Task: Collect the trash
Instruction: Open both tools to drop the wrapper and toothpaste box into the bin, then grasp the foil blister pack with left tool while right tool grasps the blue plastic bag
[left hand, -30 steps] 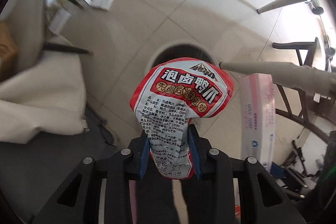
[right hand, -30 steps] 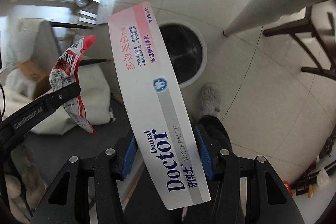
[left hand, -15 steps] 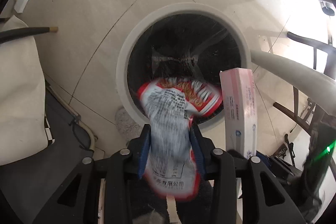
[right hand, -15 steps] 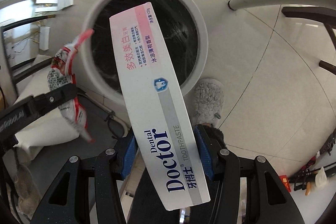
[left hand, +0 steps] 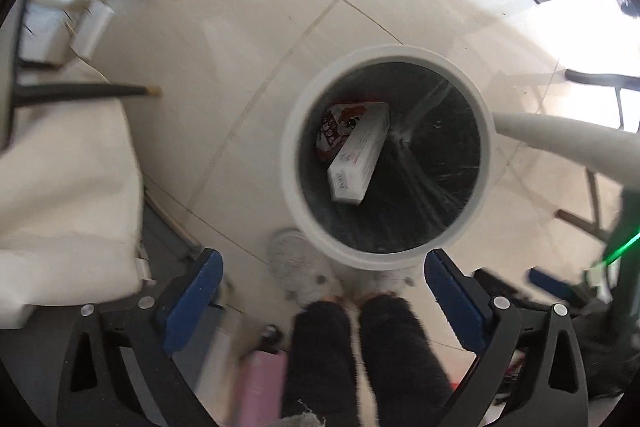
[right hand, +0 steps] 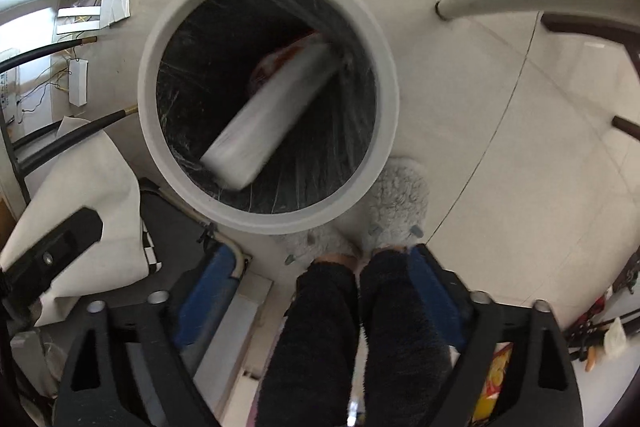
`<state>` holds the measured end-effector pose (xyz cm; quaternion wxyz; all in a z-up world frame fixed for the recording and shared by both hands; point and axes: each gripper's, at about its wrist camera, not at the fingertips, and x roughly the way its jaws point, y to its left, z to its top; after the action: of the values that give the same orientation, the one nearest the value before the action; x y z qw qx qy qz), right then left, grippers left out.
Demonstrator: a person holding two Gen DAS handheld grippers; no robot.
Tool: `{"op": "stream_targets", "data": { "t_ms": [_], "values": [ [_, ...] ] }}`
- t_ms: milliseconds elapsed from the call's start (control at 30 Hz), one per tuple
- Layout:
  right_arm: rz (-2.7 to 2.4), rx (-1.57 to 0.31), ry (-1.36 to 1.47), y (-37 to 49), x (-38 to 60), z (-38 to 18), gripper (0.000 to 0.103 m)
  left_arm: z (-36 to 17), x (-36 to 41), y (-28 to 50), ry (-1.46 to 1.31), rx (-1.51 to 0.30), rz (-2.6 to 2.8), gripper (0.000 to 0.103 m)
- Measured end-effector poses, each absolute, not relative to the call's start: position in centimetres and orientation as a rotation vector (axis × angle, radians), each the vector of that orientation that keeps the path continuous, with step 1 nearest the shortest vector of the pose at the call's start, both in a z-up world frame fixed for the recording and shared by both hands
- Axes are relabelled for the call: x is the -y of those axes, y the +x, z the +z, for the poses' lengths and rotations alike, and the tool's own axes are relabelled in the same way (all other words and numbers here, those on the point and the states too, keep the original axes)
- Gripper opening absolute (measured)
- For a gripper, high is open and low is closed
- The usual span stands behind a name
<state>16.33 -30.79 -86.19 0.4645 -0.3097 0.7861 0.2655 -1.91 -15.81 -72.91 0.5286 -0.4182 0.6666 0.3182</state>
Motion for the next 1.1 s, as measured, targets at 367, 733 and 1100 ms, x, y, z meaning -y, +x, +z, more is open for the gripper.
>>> {"op": "stream_targets", "data": {
  "t_ms": [367, 733, 1100],
  "values": [
    [0.725, -1.718, -0.806, 15.9, 29.5, -77.9, 0.103, -64.6, 18.1, -3.2, -0.887, -1.566, 0.831, 0.103],
    [0.783, -1.627, -0.718, 15.0, 31.8, -62.9, 0.103, -52.8, 20.5, -3.9, -0.879, -1.509, 0.820, 0.103],
    [0.830, -1.576, -0.636, 13.7, 34.3, -45.7, 0.103, -39.2, 21.6, -5.3, -0.846, -1.409, 0.779, 0.103]
  ]
}}
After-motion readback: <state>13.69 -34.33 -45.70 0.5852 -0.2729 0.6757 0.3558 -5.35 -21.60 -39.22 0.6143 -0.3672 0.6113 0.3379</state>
